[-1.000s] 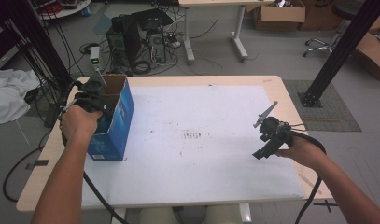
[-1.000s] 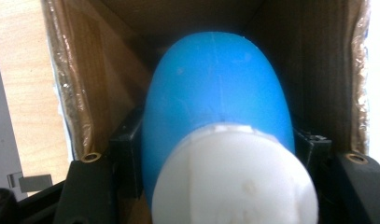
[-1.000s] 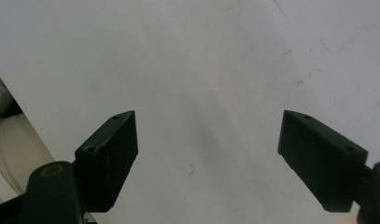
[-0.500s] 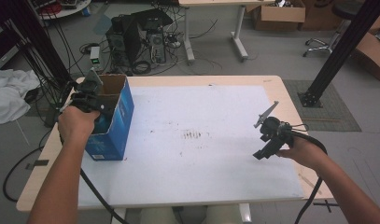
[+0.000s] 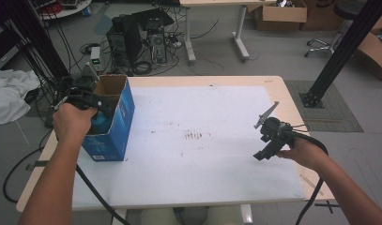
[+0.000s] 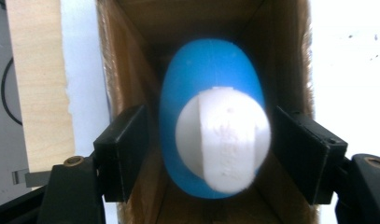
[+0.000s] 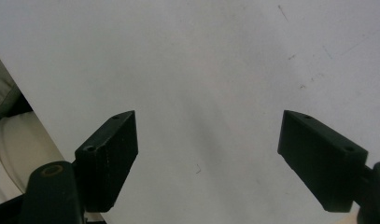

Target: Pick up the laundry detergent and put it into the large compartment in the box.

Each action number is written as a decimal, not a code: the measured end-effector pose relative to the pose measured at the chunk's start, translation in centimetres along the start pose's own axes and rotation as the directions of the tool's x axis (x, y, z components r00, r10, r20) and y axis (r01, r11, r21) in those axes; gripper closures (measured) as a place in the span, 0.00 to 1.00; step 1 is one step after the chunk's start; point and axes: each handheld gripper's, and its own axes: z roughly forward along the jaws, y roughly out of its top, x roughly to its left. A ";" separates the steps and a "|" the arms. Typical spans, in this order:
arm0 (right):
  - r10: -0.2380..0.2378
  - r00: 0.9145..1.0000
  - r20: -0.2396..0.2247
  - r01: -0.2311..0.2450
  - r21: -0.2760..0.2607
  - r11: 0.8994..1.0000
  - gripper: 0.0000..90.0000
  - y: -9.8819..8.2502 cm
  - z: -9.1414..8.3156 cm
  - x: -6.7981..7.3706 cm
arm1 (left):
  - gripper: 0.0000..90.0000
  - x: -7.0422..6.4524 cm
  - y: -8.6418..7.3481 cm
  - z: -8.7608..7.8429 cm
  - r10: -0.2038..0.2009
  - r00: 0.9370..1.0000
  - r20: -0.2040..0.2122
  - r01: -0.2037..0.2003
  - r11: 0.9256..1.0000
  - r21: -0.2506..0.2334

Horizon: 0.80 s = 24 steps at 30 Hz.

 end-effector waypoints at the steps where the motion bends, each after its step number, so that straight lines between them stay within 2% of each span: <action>1: -0.002 1.000 0.000 0.002 0.000 1.000 0.22 0.0 0.0 0.0 | 0.33 0.0 0.0 -0.2 0.004 1.000 -0.002 -0.004 1.000 -0.001; 8: 0.001 1.000 0.003 -0.001 -0.003 1.000 0.22 -0.1 -0.3 0.1 | 0.33 0.0 0.1 -1.4 0.010 1.000 -0.005 -0.010 1.000 -0.014; 13: 0.003 1.000 0.006 -0.003 -0.005 1.000 0.22 -0.1 -0.4 0.2 | 0.32 -0.4 0.1 -2.3 0.029 0.999 0.014 -0.029 0.999 -0.025; 18: -0.001 1.000 0.006 0.001 -0.002 1.000 0.22 0.0 -0.4 0.3 | 0.32 -1.1 0.3 -3.4 0.051 0.999 0.014 -0.051 0.998 -0.038; 21: 0.000 1.000 0.006 0.000 -0.006 1.000 0.22 0.0 -0.5 0.4 | 0.32 -1.6 0.5 -4.2 0.044 0.999 0.022 -0.042 0.997 -0.064; 24: -0.005 1.000 0.008 0.005 -0.007 1.000 0.22 0.1 -0.5 0.5 | 0.32 -2.3 0.7 -4.8 0.064 0.998 0.026 -0.062 0.996 -0.068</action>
